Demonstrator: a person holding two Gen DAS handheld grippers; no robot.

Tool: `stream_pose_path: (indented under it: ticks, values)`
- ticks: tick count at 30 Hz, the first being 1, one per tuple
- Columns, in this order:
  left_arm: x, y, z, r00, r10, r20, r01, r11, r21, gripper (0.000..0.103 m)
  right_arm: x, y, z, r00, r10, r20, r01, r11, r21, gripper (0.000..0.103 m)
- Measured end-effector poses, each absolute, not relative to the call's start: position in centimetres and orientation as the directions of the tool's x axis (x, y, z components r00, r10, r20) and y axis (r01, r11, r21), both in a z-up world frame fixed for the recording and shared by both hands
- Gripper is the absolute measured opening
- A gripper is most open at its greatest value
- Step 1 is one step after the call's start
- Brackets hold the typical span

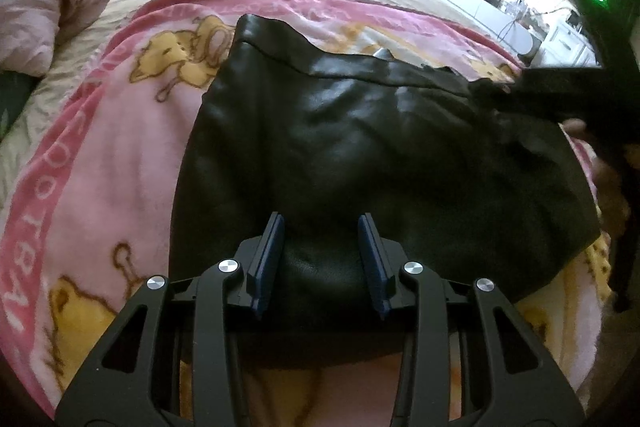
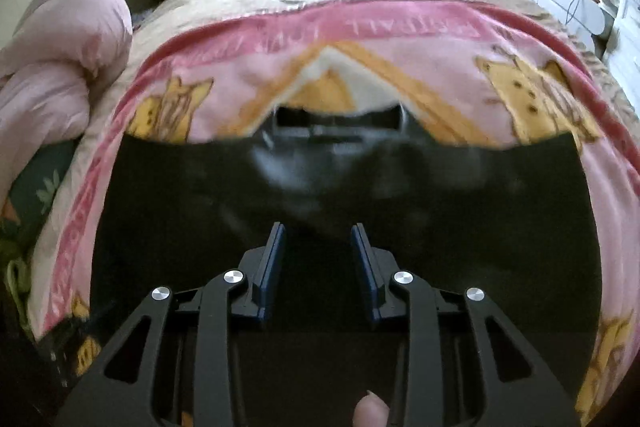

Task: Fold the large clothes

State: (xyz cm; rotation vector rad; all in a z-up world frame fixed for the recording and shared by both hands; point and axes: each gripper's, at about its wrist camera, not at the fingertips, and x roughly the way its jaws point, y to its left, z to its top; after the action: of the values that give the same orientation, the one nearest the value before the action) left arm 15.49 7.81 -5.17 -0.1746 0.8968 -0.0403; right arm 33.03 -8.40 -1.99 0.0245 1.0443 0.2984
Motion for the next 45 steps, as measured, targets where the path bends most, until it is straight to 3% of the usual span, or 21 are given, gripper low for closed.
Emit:
stream_pose_path:
  ticks: [11,16,20,21,27,33,36,38,40,42,45]
  values:
    - [15.6,8.4,-4.5,0.634,-0.143,-0.76,-0.027,0.978,-0.206,0.032,36.6,-6.9,-7.0,0.389,0.168,-0.906,-0.199,0.975,0.096,0.033]
    - [14.9,9.3,-3.3,0.662,-0.145,-0.735,-0.042,0.972,-0.23,0.05,36.2,-7.9,-5.6,0.382,0.225,-0.896,-0.195,0.968,0.16,0.033]
    - [14.5,10.8,-1.4,0.713,-0.1,-0.694,-0.078,0.972,-0.221,0.087,32.3,-8.6,-3.0,0.436,0.314,-0.844,-0.277,0.939,0.206,0.035]
    - [14.7,11.4,-1.1,0.722,-0.082,-0.687,-0.096,0.972,-0.216,0.09,30.8,-8.9,-2.5,0.454,0.308,-0.836,-0.289,0.938,0.189,0.036]
    - [18.2,14.8,-1.9,0.677,-0.052,-0.734,-0.194,0.949,-0.247,0.094,24.2,-10.9,-3.8,0.405,0.338,-0.849,-0.282,0.93,0.236,0.036]
    - [20.9,16.2,-3.6,0.617,-0.122,-0.778,-0.211,0.926,-0.312,0.094,23.3,-11.3,-6.9,0.38,0.334,-0.863,-0.255,0.934,0.249,0.035]
    - [22.4,16.2,-4.4,0.577,-0.151,-0.803,-0.197,0.928,-0.316,0.094,21.6,-10.5,-4.7,0.446,0.352,-0.823,-0.331,0.919,0.213,0.043]
    - [23.2,16.0,-4.6,0.551,-0.149,-0.821,-0.178,0.94,-0.29,0.094,18.6,-9.1,-2.7,0.518,0.419,-0.746,-0.45,0.875,0.179,0.074]
    - [23.8,15.9,-4.7,0.54,-0.152,-0.828,-0.15,0.95,-0.272,0.094,16.3,-6.7,-2.2,0.539,0.434,-0.722,-0.536,0.838,0.103,0.084]
    - [24.8,16.0,-5.5,0.496,-0.202,-0.844,-0.128,0.945,-0.301,0.094,14.0,-3.2,-2.7,0.561,0.419,-0.714,-0.624,0.781,-0.032,0.084]
    - [25.4,16.2,-5.8,0.471,-0.167,-0.866,-0.123,0.96,-0.252,0.094,11.0,1.7,-4.4,0.6,0.379,-0.704,-0.703,0.67,-0.238,0.086]
